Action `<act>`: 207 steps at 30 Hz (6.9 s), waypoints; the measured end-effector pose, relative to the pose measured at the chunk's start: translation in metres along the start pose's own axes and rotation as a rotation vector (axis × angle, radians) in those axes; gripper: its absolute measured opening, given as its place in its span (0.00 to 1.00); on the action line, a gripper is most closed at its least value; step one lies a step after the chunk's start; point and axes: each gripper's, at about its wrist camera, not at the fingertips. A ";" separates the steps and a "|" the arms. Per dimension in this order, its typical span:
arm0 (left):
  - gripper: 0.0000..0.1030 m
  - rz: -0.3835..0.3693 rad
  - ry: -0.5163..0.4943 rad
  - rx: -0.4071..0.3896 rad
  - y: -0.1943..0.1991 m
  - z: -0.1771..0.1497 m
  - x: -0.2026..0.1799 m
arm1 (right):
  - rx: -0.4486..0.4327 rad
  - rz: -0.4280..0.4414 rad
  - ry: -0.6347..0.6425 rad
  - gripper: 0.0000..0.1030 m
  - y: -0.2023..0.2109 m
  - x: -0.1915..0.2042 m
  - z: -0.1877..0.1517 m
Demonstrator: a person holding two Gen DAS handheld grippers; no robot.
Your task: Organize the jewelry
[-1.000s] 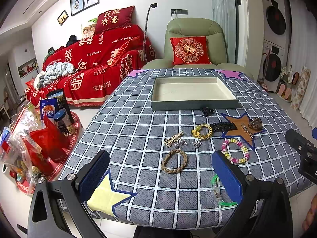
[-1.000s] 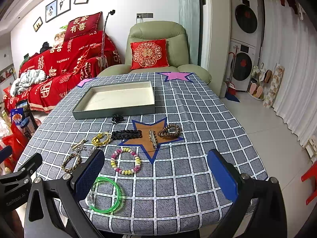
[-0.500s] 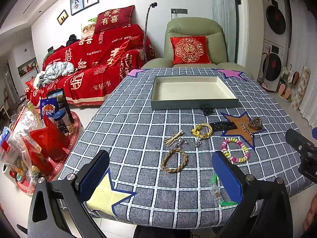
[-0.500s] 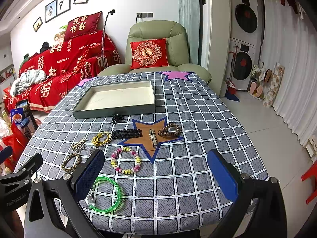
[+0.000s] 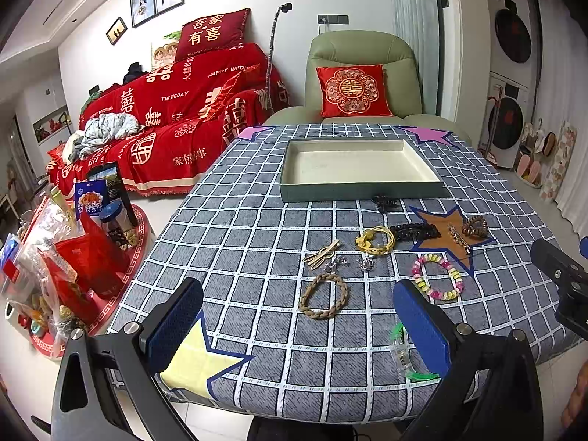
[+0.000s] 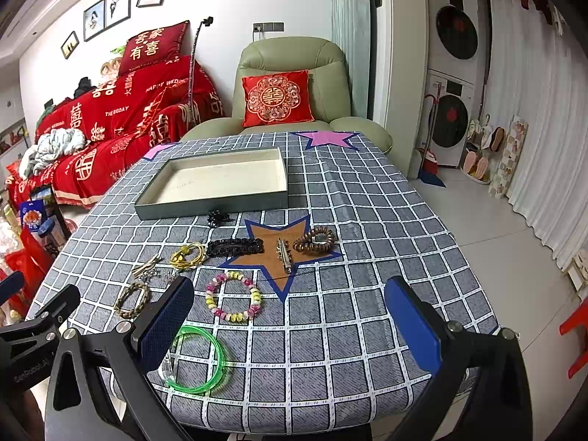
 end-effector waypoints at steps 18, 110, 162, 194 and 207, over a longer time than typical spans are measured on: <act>1.00 -0.007 -0.001 0.028 -0.008 -0.004 -0.001 | 0.006 0.002 0.016 1.00 -0.003 0.003 -0.005; 0.19 -0.240 0.020 0.298 -0.326 0.189 -0.032 | 0.367 0.304 -0.033 0.09 -0.348 0.041 0.184; 1.00 -0.140 -0.147 0.162 -0.168 0.099 -0.007 | 0.296 0.367 -0.136 0.86 -0.202 -0.010 0.130; 1.00 -0.159 -0.233 0.250 -0.179 0.023 0.012 | 0.438 0.065 -0.188 0.84 -0.212 -0.092 0.039; 0.79 -0.239 -0.297 0.269 -0.187 0.025 -0.011 | 0.426 -0.020 0.014 0.63 -0.226 -0.062 0.035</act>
Point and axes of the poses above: each gripper's, at about its wrist camera, not at the fingertips, and y roughly against the way its jaws point, x to its left, z to its top
